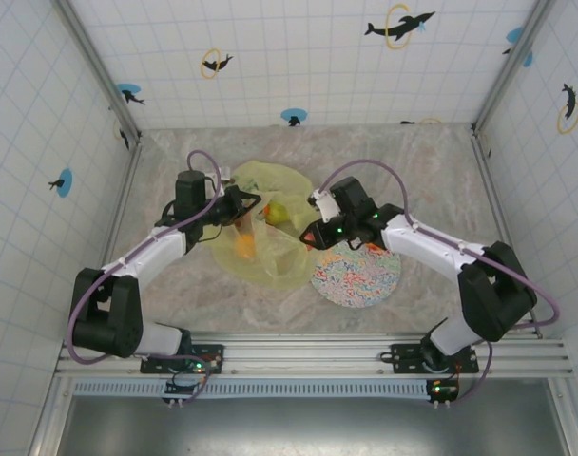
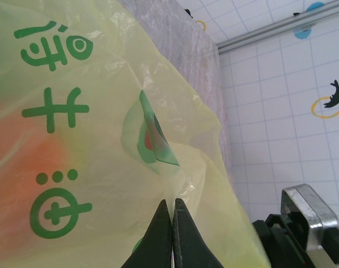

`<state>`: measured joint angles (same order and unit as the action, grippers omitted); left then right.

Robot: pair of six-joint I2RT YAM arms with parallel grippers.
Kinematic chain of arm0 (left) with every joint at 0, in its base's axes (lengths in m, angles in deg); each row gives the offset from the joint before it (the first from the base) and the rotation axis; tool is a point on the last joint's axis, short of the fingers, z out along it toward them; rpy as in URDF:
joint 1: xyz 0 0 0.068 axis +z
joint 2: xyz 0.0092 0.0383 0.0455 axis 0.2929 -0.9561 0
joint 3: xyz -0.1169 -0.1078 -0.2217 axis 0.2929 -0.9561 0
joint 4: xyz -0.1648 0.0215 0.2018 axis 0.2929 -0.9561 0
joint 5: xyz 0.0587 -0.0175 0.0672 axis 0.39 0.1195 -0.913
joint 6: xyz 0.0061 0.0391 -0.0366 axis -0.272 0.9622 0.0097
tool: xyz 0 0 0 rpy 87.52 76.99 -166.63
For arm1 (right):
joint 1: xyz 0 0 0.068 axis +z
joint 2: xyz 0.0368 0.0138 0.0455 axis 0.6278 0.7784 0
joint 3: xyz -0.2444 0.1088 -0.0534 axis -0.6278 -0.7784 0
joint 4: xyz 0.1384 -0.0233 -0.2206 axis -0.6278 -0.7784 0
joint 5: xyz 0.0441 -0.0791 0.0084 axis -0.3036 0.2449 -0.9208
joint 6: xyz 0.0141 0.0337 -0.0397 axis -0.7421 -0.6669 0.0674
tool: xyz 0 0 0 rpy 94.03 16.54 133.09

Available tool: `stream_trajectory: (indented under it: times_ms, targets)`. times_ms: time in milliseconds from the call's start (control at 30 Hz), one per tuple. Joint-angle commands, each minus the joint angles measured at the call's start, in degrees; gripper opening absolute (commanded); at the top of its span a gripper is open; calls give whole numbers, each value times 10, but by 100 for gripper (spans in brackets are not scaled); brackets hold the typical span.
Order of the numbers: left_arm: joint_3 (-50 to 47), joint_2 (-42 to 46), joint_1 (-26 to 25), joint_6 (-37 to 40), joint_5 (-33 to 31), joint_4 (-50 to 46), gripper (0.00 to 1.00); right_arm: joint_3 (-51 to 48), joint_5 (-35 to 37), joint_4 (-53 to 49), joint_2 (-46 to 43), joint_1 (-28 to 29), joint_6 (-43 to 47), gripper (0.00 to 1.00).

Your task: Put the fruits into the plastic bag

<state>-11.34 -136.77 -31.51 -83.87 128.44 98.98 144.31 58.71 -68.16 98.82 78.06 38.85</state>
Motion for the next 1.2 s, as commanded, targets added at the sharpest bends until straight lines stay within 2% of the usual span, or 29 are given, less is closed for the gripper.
stream_trajectory:
  times_ms: [0,167,333,433,567,833,1033,1167]
  targets:
    - [0,2,3,1,6,8,0,-4,63,-74,-49,-33,21,38]
    - [4,-2,2,4,2,6,0,-69,90,-120,-163,-67,32,38]
    - [6,-13,2,-10,8,23,0,-94,44,-64,-204,-29,12,39]
    - [9,-16,2,-13,12,26,0,-82,43,12,-171,-4,-20,39]
    - [8,-12,0,-10,15,22,0,-48,38,125,-77,6,-76,38]
    - [5,8,-5,-11,26,18,0,50,47,163,106,48,-89,39]
    - [8,18,-5,-19,36,24,0,88,72,187,175,68,-107,40]
    - [9,26,-5,-27,40,27,0,70,89,282,189,65,-158,40]
